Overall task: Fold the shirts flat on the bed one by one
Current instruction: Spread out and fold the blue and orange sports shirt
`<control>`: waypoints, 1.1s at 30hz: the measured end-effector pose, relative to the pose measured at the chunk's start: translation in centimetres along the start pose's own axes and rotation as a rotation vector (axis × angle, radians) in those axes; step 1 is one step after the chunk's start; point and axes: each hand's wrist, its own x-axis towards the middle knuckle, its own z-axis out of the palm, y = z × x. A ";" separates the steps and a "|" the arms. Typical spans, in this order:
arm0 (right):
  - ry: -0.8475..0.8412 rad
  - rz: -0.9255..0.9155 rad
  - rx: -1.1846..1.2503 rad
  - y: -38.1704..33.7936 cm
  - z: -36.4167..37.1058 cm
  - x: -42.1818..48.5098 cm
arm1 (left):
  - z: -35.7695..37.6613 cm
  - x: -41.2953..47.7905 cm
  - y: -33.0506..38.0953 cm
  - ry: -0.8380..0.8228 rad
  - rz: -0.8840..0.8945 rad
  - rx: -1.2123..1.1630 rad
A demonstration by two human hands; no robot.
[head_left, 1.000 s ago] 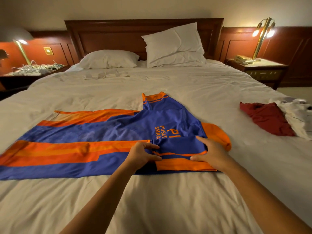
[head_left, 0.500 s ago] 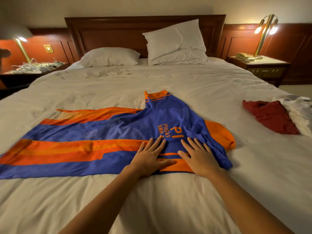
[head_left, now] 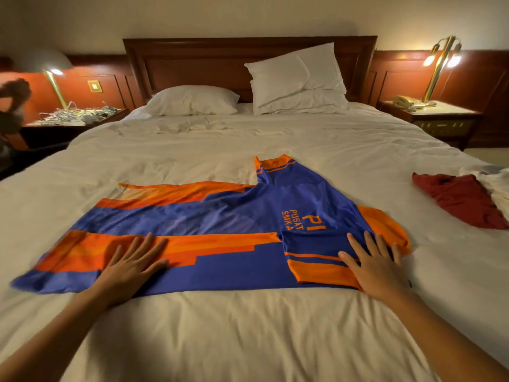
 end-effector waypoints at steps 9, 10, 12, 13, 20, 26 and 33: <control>0.025 0.428 0.210 -2.6 -2.9 -0.8 | -0.7 -4.0 -11.3 0.152 -0.525 -0.152; 0.041 0.436 0.225 -3.0 -3.0 -0.8 | -1.0 -3.7 -11.2 0.185 -0.568 -0.159; 0.069 0.418 0.274 -3.4 -3.2 -0.8 | -1.5 -2.9 -11.5 0.185 -0.597 -0.179; 0.088 0.398 0.297 -3.5 -3.3 -0.7 | -1.8 -2.5 -11.7 0.180 -0.597 -0.235; 0.049 0.285 0.327 -1.8 -5.5 0.1 | -3.8 -2.7 -13.9 0.104 -0.419 -0.447; -0.172 0.207 0.177 1.0 -8.5 -0.4 | -7.1 -3.5 -15.0 -0.091 -0.446 -0.201; -0.256 0.278 -0.220 -1.3 -8.2 -2.0 | -5.7 -5.7 -11.2 -0.152 -0.677 -0.043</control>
